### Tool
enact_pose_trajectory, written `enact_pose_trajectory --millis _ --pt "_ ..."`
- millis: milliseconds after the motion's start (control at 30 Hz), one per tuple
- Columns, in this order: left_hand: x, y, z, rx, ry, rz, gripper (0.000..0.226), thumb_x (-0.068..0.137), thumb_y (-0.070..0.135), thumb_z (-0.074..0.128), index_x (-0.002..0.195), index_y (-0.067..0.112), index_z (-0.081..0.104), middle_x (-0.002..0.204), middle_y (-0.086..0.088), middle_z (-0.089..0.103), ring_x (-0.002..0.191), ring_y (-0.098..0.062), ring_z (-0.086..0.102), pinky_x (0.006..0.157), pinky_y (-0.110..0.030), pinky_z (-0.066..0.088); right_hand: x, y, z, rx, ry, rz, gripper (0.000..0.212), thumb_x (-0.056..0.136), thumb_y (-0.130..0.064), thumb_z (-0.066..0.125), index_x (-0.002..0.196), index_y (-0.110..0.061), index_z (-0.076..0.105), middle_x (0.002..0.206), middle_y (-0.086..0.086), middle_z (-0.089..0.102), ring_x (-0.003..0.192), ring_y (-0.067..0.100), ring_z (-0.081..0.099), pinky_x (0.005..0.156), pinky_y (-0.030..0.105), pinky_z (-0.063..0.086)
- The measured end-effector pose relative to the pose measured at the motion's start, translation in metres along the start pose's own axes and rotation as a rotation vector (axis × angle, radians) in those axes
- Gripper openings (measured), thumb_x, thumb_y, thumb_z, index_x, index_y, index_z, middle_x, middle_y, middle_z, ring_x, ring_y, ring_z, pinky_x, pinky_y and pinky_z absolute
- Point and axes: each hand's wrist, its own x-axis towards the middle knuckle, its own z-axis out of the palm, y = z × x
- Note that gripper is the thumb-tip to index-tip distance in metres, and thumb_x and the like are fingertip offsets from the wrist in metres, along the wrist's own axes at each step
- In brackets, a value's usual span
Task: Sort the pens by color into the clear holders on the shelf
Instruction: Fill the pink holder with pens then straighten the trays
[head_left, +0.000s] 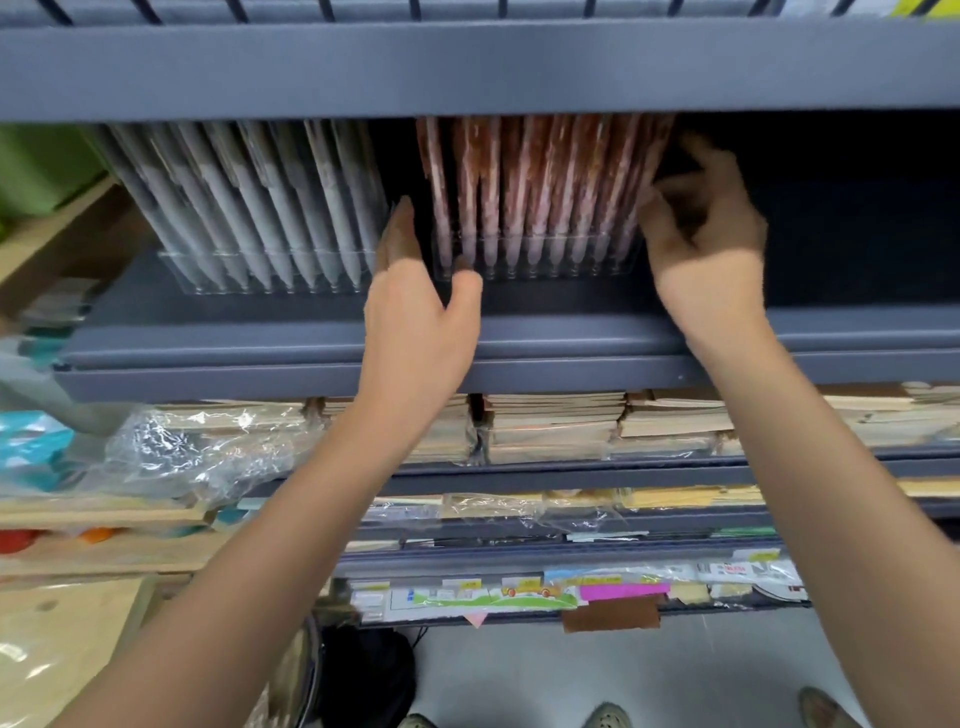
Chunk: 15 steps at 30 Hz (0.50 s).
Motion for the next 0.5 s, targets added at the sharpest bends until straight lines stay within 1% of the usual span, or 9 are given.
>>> enact_pose_trajectory --millis 33,100,133,167,200,267,300,400,500 --pt "0.005 -0.001 0.001 -0.008 -0.004 -0.004 0.068 0.093 0.022 0.048 0.156 0.009 0.027 0.142 -0.007 0.054 0.108 -0.005 0.055 0.099 -0.018 0.039 0.000 0.003 -0.001 0.023 0.008 0.010 0.049 0.087 -0.024 0.060 0.134 -0.018 0.050 0.078 -0.023 0.059 0.069 -0.015 0.055 0.069 0.002 0.041" --pt "0.015 -0.003 0.005 -0.078 -0.023 -0.020 0.060 0.098 0.018 0.050 0.154 0.007 0.032 0.151 -0.009 0.048 0.131 -0.016 0.050 0.114 -0.028 0.037 0.002 0.005 -0.002 0.072 0.002 0.037 0.042 0.083 -0.023 0.065 0.123 -0.017 0.054 0.076 -0.021 0.061 0.069 -0.011 0.058 0.070 0.009 0.046" --pt "0.020 -0.004 0.007 -0.122 -0.020 -0.027 0.054 0.099 0.014 0.050 0.150 0.005 0.037 0.147 -0.010 0.052 0.133 -0.020 0.051 0.114 -0.033 0.039 0.002 0.005 -0.001 0.100 -0.008 0.046 0.036 0.082 -0.021 0.067 0.115 -0.017 0.055 0.077 -0.019 0.062 0.068 -0.009 0.058 0.070 0.013 0.047" --pt "0.023 -0.005 0.009 -0.159 -0.004 -0.041 0.047 0.100 0.011 0.050 0.146 0.003 0.043 0.139 -0.009 0.059 0.126 -0.019 0.056 0.109 -0.031 0.043 0.002 0.006 0.000 0.117 -0.019 0.050 0.029 0.081 -0.017 0.069 0.107 -0.018 0.055 0.078 -0.017 0.062 0.068 -0.008 0.059 0.070 0.014 0.048" --pt "0.024 -0.005 0.011 -0.186 0.024 -0.057 0.041 0.101 0.008 0.050 0.141 0.002 0.049 0.128 -0.007 0.064 0.113 -0.011 0.061 0.101 -0.025 0.047 0.002 0.007 0.000 0.123 -0.030 0.051 0.025 0.082 -0.014 0.070 0.100 -0.020 0.054 0.080 -0.017 0.061 0.068 -0.007 0.059 0.069 0.014 0.048" --pt "0.025 -0.009 0.015 -0.208 0.094 -0.066 0.029 0.101 0.003 0.050 0.128 -0.001 0.059 0.104 -0.001 0.067 0.083 0.011 0.059 0.081 -0.013 0.045 0.003 0.009 -0.001 0.109 -0.060 0.054 0.022 0.083 -0.012 0.071 0.094 -0.023 0.055 0.082 -0.017 0.061 0.068 -0.009 0.058 0.067 0.010 0.047" --pt "0.025 -0.011 0.017 -0.218 0.122 -0.065 0.024 0.101 0.002 0.051 0.122 -0.001 0.062 0.096 0.001 0.065 0.075 0.016 0.057 0.076 -0.011 0.044 0.002 0.010 -0.001 0.096 -0.078 0.060 0.019 0.084 -0.013 0.071 0.092 -0.024 0.057 0.081 -0.018 0.062 0.068 -0.009 0.058 0.067 0.010 0.047" --pt "0.024 -0.008 0.020 -0.241 0.168 -0.073 0.022 0.101 0.004 0.054 0.119 0.000 0.067 0.096 0.004 0.065 0.073 0.017 0.058 0.078 -0.008 0.044 0.003 0.012 -0.003 0.084 -0.098 0.062 0.013 0.085 -0.017 0.071 0.090 -0.023 0.062 0.078 -0.019 0.062 0.066 -0.010 0.057 0.068 0.011 0.047" --pt "0.023 -0.004 0.021 -0.203 0.193 -0.079 0.025 0.101 0.009 0.056 0.123 0.002 0.067 0.103 0.001 0.067 0.084 0.001 0.061 0.080 -0.009 0.047 0.003 0.012 -0.003 0.091 -0.115 0.045 0.014 0.086 -0.014 0.068 0.087 -0.026 0.062 0.072 -0.018 0.062 0.063 -0.005 0.057 0.068 0.020 0.050"
